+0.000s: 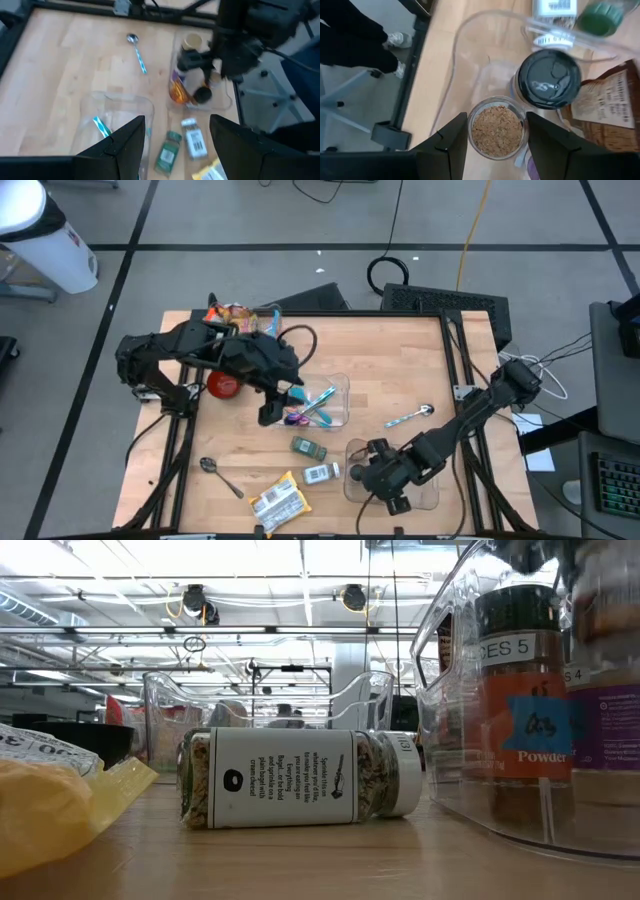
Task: Pick & Place Food Item
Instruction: Put the brown seasoning bottle into the bottom transparent bin
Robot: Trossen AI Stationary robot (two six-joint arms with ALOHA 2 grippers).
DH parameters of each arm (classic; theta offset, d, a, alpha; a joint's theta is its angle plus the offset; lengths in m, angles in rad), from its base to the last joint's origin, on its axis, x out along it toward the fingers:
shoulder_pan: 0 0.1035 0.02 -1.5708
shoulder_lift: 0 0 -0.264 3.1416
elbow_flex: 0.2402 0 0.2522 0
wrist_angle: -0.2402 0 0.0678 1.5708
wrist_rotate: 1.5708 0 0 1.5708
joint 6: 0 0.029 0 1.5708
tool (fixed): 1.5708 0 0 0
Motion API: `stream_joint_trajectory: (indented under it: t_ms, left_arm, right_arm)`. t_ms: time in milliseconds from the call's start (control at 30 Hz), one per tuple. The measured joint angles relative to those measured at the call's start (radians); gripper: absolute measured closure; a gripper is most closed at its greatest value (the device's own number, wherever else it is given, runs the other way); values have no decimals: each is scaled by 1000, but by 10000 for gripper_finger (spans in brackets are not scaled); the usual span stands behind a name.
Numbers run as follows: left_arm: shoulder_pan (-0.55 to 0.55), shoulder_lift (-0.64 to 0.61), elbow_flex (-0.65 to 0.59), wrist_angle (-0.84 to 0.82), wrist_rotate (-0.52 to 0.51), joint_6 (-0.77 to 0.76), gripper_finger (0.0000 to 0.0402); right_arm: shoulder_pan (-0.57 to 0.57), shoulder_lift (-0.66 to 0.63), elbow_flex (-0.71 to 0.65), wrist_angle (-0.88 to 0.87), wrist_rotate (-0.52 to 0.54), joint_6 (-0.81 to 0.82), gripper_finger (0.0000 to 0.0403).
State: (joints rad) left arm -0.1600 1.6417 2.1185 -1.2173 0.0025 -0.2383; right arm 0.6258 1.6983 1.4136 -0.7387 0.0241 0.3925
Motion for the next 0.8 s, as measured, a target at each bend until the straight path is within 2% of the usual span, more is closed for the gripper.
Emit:
stream_joint_trajectory:
  t_ms: [367,600,800]
  left_arm:
    - [-102,0,0,-29,-3,6,174]
    - [-142,0,0,-30,-3,10,174]
    - [-157,0,0,-31,-3,23,174]
  right_arm:
    - [-5,138,0,-7,6,100,242]
    - [-28,156,2,-31,51,126,242]
    - [-44,158,-1,-64,44,148,242]
